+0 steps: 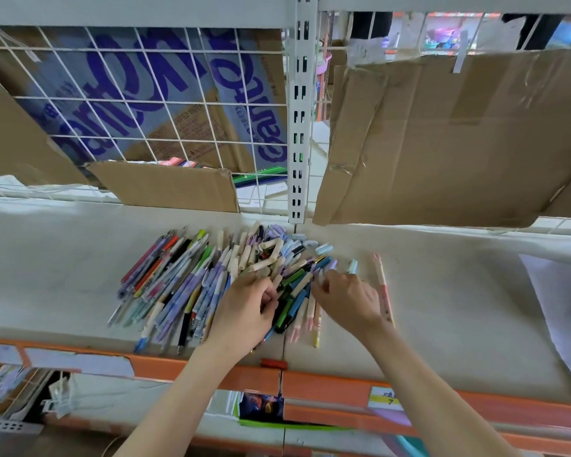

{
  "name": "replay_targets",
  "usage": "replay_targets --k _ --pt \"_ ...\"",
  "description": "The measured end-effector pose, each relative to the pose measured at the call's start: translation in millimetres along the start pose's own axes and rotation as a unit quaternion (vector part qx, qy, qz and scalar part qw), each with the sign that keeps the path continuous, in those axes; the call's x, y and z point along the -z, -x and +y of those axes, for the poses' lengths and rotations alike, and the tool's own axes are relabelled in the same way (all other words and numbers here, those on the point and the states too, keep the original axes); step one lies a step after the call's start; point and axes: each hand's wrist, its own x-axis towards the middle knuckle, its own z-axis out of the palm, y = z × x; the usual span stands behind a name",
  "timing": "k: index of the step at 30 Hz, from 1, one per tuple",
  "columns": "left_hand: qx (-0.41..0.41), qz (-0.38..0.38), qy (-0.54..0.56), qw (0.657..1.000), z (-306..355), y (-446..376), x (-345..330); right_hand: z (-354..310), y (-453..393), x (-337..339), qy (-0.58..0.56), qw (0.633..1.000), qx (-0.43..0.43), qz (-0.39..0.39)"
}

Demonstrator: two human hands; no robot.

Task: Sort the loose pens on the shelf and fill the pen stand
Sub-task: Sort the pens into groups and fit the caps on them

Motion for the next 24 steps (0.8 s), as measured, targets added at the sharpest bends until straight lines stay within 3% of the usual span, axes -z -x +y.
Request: replay_targets --k 5,11,20,22,24 --pt "0.017 -0.007 0.003 1.0 -1 3 1 -2 -2 13 0.026 0.997 -0.036 -0.065" --pt "0.017 -0.003 -0.012 1.0 -1 3 -1 6 -12 7 -0.068 0.989 -0.085 -0.103" --pt "0.004 0.004 -0.005 1.0 0 7 1 -2 -1 15 0.004 0.994 -0.034 -0.103" --pt "-0.007 0.008 0.029 1.0 8 8 3 -4 2 21 -0.043 0.995 -0.027 -0.09" --pt "0.004 -0.021 0.09 0.996 18 8 5 -10 7 24 -0.163 0.984 -0.026 -0.067"
